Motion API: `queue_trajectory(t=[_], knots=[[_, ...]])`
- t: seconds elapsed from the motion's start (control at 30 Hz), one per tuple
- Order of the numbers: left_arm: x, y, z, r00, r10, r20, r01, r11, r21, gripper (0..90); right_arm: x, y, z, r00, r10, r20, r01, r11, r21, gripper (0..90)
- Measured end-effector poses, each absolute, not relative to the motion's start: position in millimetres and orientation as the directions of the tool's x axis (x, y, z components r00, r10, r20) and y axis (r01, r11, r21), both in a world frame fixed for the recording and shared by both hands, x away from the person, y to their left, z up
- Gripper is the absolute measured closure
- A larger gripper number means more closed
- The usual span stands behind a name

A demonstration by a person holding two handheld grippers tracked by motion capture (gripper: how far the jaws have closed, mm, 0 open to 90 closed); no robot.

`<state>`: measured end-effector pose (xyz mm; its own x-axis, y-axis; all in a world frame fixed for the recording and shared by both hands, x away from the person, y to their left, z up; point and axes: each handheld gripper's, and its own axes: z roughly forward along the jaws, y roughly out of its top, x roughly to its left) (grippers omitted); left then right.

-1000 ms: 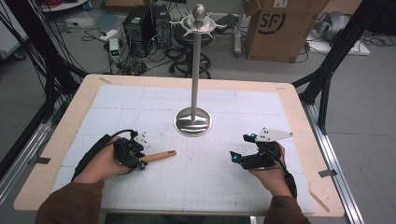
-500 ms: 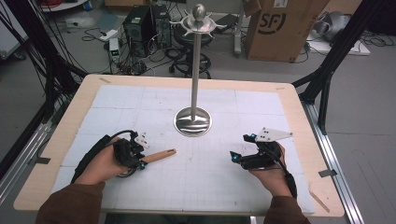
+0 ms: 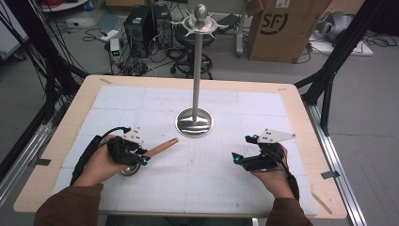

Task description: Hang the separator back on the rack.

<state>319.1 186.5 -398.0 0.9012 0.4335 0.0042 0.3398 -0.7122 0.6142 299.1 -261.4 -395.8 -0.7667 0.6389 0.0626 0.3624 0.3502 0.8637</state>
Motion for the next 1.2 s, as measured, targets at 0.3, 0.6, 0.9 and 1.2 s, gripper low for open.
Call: queue_trajectory(t=[0.3, 0.6, 0.9, 1.2], knots=[[316, 189, -384, 0.902, 0.427, -0.061, 0.331, -0.597, 0.731, 69.2, 299, -261, -396, -0.766, 0.64, 0.061, 0.364, 0.353, 0.862, 13.3], [316, 191, -372, 0.902, 0.426, -0.076, 0.311, -0.518, 0.797, 69.2, 300, -261, -396, -0.768, 0.638, 0.064, 0.362, 0.35, 0.864, 13.3], [319, 191, -353, 0.897, 0.437, -0.065, 0.269, -0.423, 0.865, 69.2, 300, -261, -396, -0.767, 0.639, 0.065, 0.364, 0.349, 0.864, 13.3], [326, 186, -333, 0.888, 0.457, -0.041, 0.228, -0.362, 0.904, 69.2, 300, -262, -396, -0.767, 0.638, 0.066, 0.362, 0.346, 0.866, 13.3]])
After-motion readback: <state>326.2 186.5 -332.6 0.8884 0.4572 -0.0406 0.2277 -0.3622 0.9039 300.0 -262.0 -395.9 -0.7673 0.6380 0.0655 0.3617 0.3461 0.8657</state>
